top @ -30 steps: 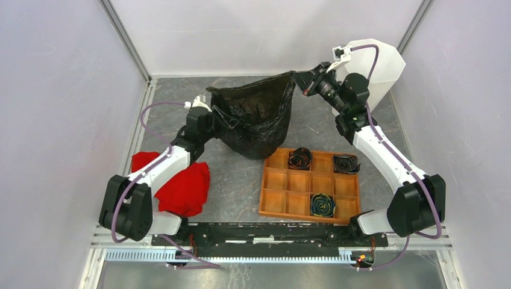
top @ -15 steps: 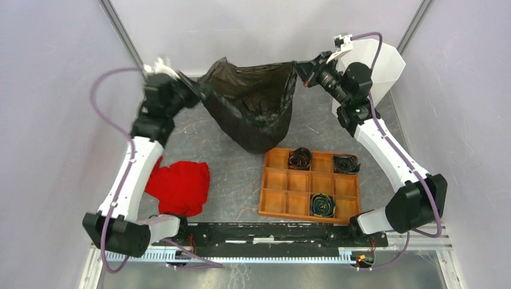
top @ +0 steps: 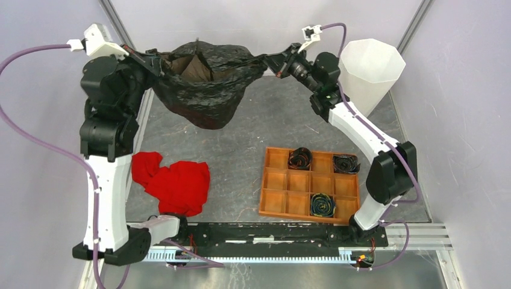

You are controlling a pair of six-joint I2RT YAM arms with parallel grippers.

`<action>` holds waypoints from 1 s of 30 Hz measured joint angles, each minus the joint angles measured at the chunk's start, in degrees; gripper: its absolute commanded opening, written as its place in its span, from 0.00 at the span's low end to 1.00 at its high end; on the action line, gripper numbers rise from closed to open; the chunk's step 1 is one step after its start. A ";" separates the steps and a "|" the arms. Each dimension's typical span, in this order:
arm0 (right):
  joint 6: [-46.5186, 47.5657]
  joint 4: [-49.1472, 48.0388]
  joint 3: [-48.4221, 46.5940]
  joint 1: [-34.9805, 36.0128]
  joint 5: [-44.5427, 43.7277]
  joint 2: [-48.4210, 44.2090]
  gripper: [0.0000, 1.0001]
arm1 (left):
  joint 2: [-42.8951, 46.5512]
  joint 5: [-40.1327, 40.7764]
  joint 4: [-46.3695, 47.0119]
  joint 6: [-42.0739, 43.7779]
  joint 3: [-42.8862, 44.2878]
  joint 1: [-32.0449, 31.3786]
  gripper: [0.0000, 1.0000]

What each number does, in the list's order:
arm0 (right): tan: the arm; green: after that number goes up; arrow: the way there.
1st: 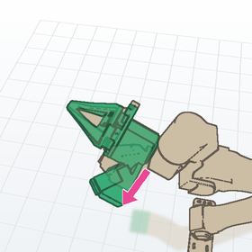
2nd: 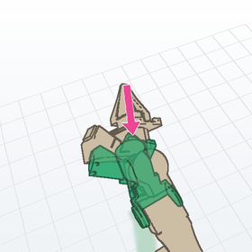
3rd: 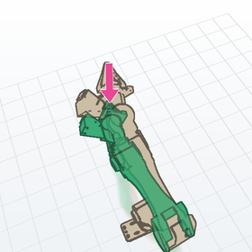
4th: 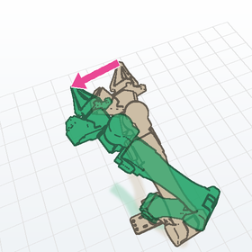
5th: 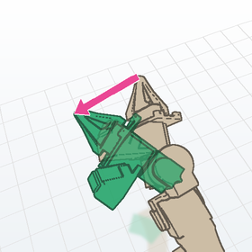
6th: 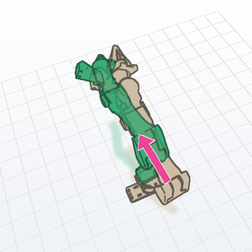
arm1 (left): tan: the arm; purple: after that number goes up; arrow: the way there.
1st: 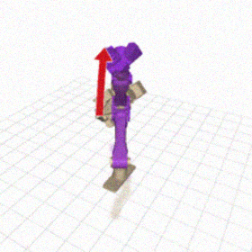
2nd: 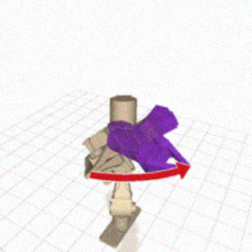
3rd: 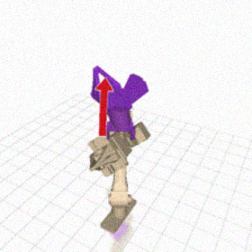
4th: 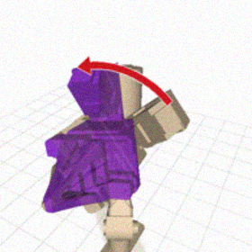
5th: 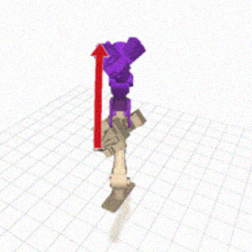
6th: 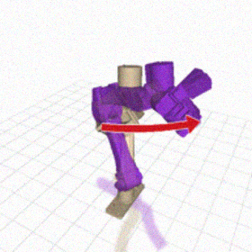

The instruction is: Put the trash bags into the trash bin

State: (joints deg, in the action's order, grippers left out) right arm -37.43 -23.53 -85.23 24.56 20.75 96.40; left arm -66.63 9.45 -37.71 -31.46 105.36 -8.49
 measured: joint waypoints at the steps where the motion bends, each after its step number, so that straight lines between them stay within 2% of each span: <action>1: -0.39 -0.17 -1.05 0.76 -0.02 0.96 0.00 | -0.37 1.36 -0.55 0.79 0.07 0.02 0.02; 5: -1.38 -1.68 -3.10 3.56 0.02 3.17 0.00 | -1.27 5.75 -2.34 4.22 -2.27 0.02 0.02; 15: -1.07 -1.31 0.26 5.68 0.00 4.92 0.10 | 12.70 9.68 1.88 6.34 -26.45 0.02 0.02; 19: 1.22 1.95 1.99 5.75 -0.04 4.92 0.20 | 14.73 10.38 3.85 6.40 -32.15 0.02 0.02; 22: 4.17 6.19 2.34 5.79 -0.42 4.92 0.31 | 16.13 9.92 5.95 6.36 -36.44 0.00 0.02; 27: 10.12 15.10 3.23 5.81 -2.91 4.20 0.50 | 18.95 9.38 10.05 6.27 -44.61 -1.81 0.02; 30: 14.60 22.23 4.35 5.81 -4.81 2.19 0.58 | 19.61 9.49 11.76 6.27 -48.94 -3.78 0.02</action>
State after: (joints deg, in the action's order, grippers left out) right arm -22.83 -1.30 -80.88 30.37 15.94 98.59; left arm -47.03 18.94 -25.96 -25.19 56.42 -12.27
